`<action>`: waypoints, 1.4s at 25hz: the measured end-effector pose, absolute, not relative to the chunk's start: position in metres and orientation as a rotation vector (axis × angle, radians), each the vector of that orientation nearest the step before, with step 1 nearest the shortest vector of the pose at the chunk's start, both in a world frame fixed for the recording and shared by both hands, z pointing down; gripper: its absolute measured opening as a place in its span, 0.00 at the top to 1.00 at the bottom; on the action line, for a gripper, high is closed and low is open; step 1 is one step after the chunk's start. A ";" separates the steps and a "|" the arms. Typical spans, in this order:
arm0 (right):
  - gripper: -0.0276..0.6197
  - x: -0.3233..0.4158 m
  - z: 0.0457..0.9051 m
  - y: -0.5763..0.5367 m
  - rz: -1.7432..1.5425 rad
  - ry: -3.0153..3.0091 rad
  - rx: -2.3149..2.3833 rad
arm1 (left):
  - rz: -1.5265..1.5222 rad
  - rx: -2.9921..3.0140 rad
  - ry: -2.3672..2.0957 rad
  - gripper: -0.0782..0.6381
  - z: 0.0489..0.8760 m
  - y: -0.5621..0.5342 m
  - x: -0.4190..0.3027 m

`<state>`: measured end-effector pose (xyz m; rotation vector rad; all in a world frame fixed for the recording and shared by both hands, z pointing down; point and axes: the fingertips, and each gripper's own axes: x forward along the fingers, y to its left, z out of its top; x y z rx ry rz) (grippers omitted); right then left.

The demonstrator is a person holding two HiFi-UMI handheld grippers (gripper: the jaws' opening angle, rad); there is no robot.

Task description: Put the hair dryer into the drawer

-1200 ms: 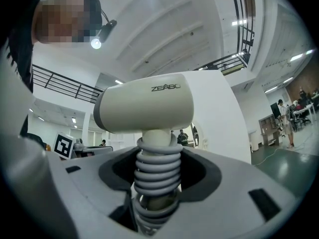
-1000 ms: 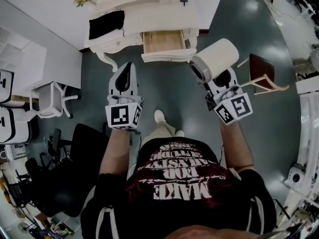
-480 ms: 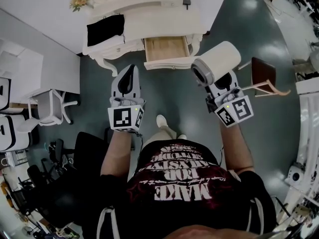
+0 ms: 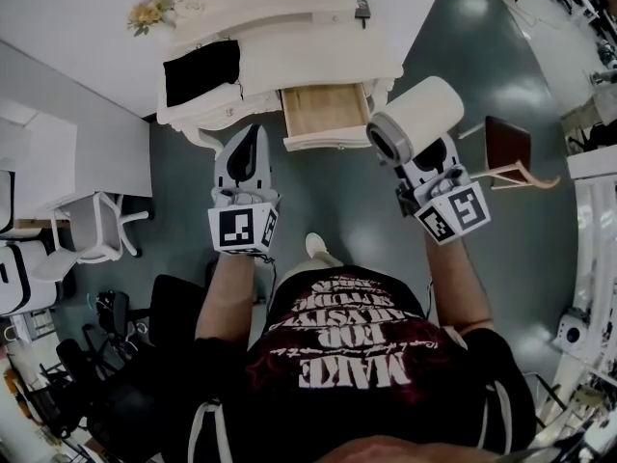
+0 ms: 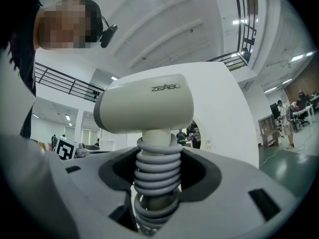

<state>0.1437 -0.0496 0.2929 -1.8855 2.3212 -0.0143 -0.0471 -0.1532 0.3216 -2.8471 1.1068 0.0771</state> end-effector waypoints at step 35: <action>0.60 0.197 0.314 -0.187 -0.080 2.427 -1.766 | 0.004 -2.814 1.241 0.89 0.337 -0.262 -0.010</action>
